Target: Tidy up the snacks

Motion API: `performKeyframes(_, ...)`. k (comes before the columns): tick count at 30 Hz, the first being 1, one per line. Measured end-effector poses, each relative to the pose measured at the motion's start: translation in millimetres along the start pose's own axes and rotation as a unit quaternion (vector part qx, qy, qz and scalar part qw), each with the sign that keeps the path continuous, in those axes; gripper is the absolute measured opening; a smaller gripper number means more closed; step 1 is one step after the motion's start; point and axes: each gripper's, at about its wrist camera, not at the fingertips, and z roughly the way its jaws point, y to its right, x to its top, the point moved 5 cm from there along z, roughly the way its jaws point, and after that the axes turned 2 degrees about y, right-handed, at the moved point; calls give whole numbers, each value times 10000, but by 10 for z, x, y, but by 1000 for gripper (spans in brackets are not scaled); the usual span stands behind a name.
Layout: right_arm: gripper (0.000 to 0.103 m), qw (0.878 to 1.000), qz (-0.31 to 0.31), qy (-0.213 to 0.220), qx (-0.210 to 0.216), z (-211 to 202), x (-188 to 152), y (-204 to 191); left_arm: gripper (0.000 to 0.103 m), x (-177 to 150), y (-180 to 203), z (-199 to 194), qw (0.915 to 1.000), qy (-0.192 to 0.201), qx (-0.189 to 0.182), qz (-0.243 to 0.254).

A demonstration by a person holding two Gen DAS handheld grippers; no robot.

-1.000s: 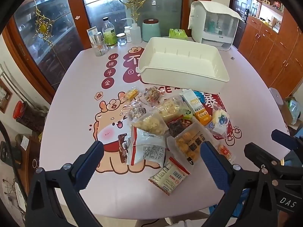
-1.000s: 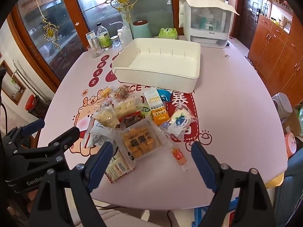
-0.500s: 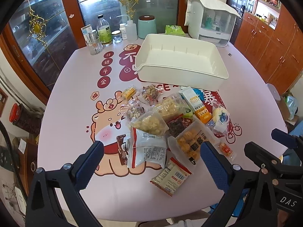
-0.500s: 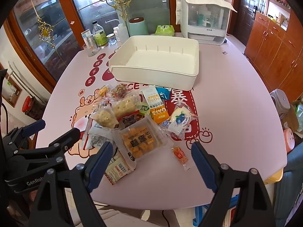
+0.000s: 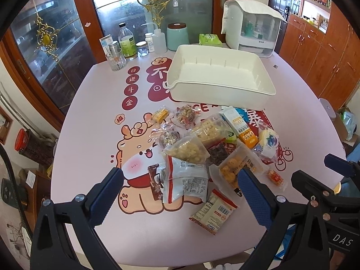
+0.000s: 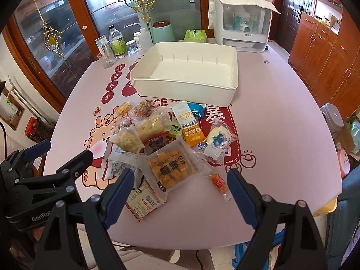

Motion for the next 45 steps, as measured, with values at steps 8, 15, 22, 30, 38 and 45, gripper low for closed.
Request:
performKeyframes(8, 86, 10000, 1, -26, 8, 30, -37, -94, 101, -19, -51, -4, 10000, 3, 0, -7)
performKeyframes(15, 86, 10000, -4, -44, 11, 49, -59, -178, 101, -30, -79, 1, 10000, 6, -7, -5)
performKeyframes(22, 85, 10000, -11, -69, 14, 74, -58, -201, 101, -43, -152, 14, 10000, 1, 23, 12)
performKeyframes(30, 85, 10000, 6, -72, 8, 91, -46, -206, 101, -48, -121, 14, 10000, 1, 32, 2)
performKeyframes(38, 86, 9999, 60, -104, -1, 145, -38, -232, 101, -42, -221, 92, 10000, -65, -18, 39)
performKeyframes(45, 85, 9996, 181, -232, 32, 243, -24, -243, 101, 19, -161, 230, 9997, -186, -74, 126)
